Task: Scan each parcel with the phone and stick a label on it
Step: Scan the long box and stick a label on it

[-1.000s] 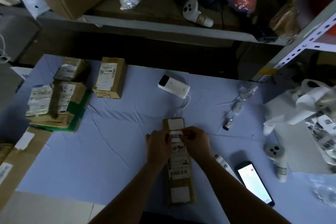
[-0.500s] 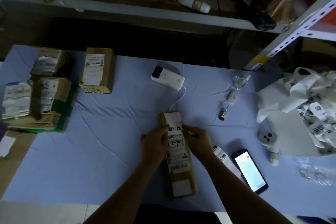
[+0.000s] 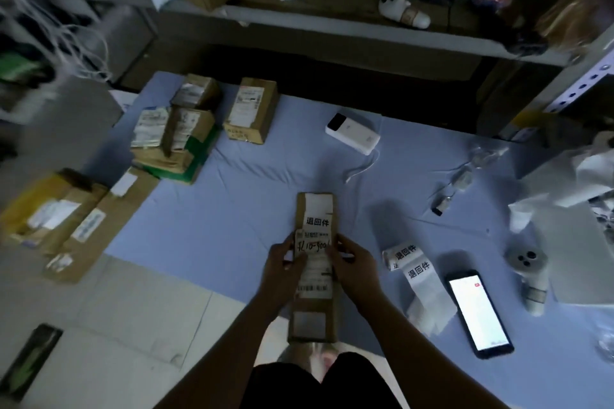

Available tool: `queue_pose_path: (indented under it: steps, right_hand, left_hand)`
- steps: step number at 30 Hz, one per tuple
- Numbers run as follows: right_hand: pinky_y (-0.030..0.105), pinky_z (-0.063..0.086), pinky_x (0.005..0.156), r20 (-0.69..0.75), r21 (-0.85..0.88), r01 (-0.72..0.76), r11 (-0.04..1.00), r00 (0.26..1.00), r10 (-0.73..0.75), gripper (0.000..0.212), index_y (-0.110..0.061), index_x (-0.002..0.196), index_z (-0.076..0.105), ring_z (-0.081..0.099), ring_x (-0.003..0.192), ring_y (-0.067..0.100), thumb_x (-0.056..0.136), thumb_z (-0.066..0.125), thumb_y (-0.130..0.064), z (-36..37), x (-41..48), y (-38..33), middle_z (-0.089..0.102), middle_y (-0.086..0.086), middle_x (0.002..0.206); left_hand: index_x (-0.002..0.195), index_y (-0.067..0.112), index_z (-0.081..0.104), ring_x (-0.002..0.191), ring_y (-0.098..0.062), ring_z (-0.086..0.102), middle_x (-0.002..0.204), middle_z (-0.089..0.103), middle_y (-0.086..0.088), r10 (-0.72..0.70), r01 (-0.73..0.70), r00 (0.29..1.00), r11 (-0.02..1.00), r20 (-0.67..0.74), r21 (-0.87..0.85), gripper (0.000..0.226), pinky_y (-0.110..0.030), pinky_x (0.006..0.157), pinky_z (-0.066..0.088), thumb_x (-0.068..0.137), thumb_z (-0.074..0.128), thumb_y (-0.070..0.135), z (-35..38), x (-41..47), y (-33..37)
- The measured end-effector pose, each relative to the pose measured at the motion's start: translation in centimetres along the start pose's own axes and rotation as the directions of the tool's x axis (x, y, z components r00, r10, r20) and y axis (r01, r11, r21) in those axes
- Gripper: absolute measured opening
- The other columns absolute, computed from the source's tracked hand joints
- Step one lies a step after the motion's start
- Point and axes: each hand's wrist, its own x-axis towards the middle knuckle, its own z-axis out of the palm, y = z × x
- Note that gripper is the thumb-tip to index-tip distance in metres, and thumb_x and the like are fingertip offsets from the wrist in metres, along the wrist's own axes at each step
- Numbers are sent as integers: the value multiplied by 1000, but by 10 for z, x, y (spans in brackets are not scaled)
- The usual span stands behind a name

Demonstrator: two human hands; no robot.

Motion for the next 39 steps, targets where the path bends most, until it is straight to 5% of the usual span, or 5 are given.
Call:
queue_pose_path:
  steps: [5, 12, 24, 31, 39]
  right_hand:
    - [13, 56, 60, 152, 52, 70, 996, 985, -77, 22, -44, 104, 67, 72, 75, -4, 99, 64, -22, 55, -31, -17, 76, -23, 85]
    - [41, 63, 81, 455, -38, 246, 969, 867, -202, 28, -33, 125, 68, 72, 102, 14, 98, 64, -31, 173, -75, -46, 74, -10, 113]
    - [31, 64, 74, 750, -171, 438, 883, 639, -172, 51, -47, 131, 55, 70, 99, 4, 83, 69, -57, 507, -208, -66, 66, -16, 119]
    - [34, 63, 81, 702, -222, 328, 918, 707, -83, 58, -44, 133, 55, 67, 107, 7, 80, 73, -56, 655, -227, -82, 68, -17, 119]
    - [38, 64, 77, 647, -136, 96, 986, 762, 15, 43, -35, 125, 62, 73, 99, 9, 85, 78, -36, 807, -125, -119, 73, -15, 114]
  left_hand:
    - [148, 35, 44, 106, -19, 63, 126, 53, -3, -7, 38, 981, 986, -191, 160, 45, -40, 85, 60, 103, 52, 30, -60, -50, -10]
    - [149, 32, 43, 104, -13, 61, 119, 47, 8, -30, 11, 875, 999, -483, -41, 52, -24, 69, 59, 99, 57, 39, -175, -123, -41]
    - [135, 30, 59, 96, -1, 61, 117, 53, 15, -50, -98, 630, 985, -775, -143, 44, -34, 80, 61, 93, 67, 40, -473, -256, -146]
    - [125, 29, 62, 97, -17, 68, 113, 66, 4, -175, -53, 661, 959, -729, -278, 32, -31, 64, 62, 94, 67, 33, -616, -269, -175]
    - [147, 33, 45, 118, -17, 52, 125, 41, 5, -150, 84, 774, 987, -616, -135, 50, -41, 92, 58, 100, 59, 31, -761, -143, -207]
